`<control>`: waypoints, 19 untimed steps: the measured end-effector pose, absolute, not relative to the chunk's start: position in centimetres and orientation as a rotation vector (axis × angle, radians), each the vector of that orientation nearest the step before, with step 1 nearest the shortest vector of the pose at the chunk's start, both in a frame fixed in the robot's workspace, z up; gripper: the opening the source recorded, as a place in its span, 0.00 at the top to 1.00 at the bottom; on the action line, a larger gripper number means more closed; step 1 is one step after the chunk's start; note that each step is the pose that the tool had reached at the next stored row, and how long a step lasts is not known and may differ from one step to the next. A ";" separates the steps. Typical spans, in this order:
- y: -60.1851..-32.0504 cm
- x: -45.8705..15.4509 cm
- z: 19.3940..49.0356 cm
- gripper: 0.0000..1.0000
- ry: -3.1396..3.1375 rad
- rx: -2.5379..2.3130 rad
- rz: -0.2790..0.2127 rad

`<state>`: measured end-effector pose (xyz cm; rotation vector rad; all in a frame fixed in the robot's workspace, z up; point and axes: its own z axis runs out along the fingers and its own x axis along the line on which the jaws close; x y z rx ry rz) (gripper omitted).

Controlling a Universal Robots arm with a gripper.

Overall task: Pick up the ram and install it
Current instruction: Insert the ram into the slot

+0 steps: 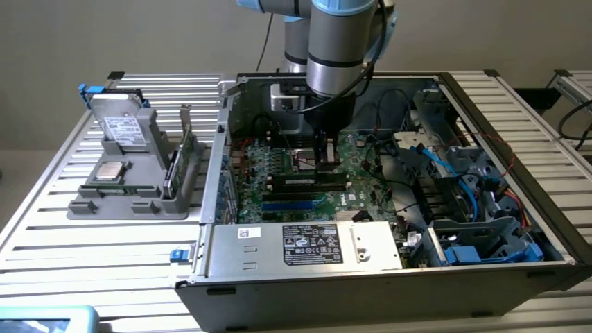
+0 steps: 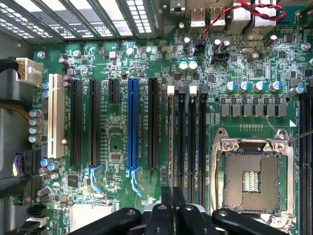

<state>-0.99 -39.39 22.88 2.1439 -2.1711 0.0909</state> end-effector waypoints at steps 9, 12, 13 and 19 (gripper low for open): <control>-39.4 -1.0 22.7 0.87 -2.171 2.144 0.091; -39.4 -1.0 22.6 0.87 -2.172 2.144 0.091; -39.4 -1.0 22.6 0.87 -2.172 2.144 0.091; -39.4 -1.1 22.6 0.87 -2.172 2.144 0.091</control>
